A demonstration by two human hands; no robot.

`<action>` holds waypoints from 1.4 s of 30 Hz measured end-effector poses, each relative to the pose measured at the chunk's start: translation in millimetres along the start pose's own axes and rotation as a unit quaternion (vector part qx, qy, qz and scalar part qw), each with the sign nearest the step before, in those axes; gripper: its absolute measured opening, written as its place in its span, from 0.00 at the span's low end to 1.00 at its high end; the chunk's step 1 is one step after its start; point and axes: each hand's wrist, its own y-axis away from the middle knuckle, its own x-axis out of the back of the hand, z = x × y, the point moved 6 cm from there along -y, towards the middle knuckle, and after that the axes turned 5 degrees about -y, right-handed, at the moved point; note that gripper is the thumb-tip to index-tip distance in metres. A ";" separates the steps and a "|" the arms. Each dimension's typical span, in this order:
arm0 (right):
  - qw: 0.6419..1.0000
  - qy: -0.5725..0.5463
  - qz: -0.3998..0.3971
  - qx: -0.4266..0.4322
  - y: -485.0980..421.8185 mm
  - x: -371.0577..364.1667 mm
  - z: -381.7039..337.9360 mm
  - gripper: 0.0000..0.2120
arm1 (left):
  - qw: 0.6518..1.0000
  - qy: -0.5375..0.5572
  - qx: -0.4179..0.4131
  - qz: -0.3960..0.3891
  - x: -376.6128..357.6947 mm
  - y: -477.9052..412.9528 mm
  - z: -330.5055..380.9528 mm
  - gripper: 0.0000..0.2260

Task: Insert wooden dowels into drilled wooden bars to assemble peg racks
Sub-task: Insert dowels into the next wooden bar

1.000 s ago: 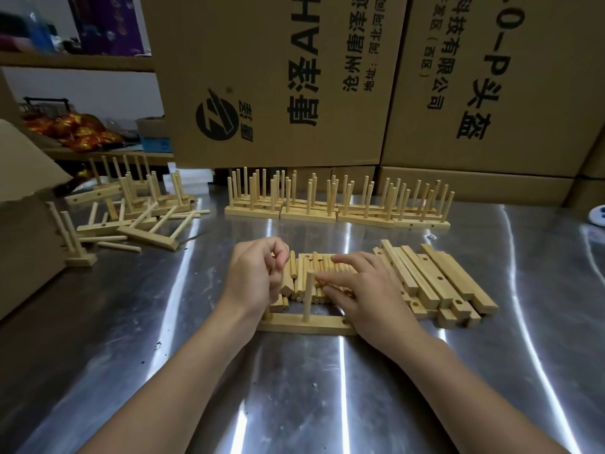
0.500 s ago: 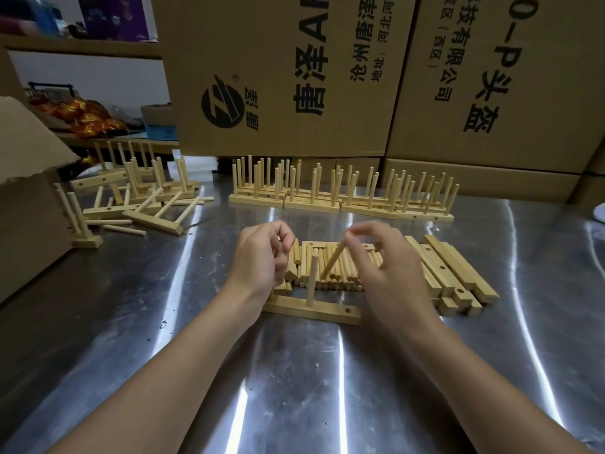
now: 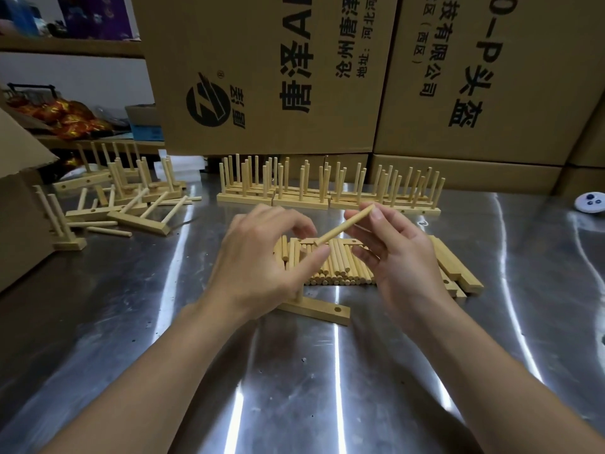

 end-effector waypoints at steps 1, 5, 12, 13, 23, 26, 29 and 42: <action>1.000 -0.001 -0.001 0.003 0.6 -0.5 -1.1 0.10 | 0.999 -0.024 -0.021 0.008 0.4 0.5 2.9 0.11; 1.000 0.002 -0.011 0.012 2.1 -4.7 -2.3 0.11 | 0.998 -0.009 -0.048 0.048 3.8 0.1 5.8 0.07; 0.999 0.019 -0.008 0.030 3.5 -5.0 -7.2 0.11 | 0.997 0.002 -0.047 0.068 7.5 -1.4 5.4 0.09; 0.999 0.022 -0.007 0.031 3.4 -4.7 -7.0 0.11 | 0.996 0.001 -0.048 0.069 7.6 -1.3 5.5 0.09; 0.999 -0.022 -0.031 -0.012 3.8 -6.2 -3.0 0.12 | 0.997 -0.006 -0.047 0.058 3.0 -0.4 3.6 0.07; 0.991 -0.115 -0.041 -0.048 4.4 -7.7 1.2 0.16 | 0.998 0.004 -0.043 0.050 1.9 0.4 2.0 0.08; 0.977 -0.174 -0.060 -0.109 6.5 -11.4 10.1 0.19 | 0.998 0.008 -0.041 0.049 1.5 0.2 2.3 0.08; 0.991 -0.064 -0.050 -0.103 5.0 -4.5 12.8 0.15 | 0.988 0.073 0.047 -0.132 -9.6 -1.3 -16.8 0.10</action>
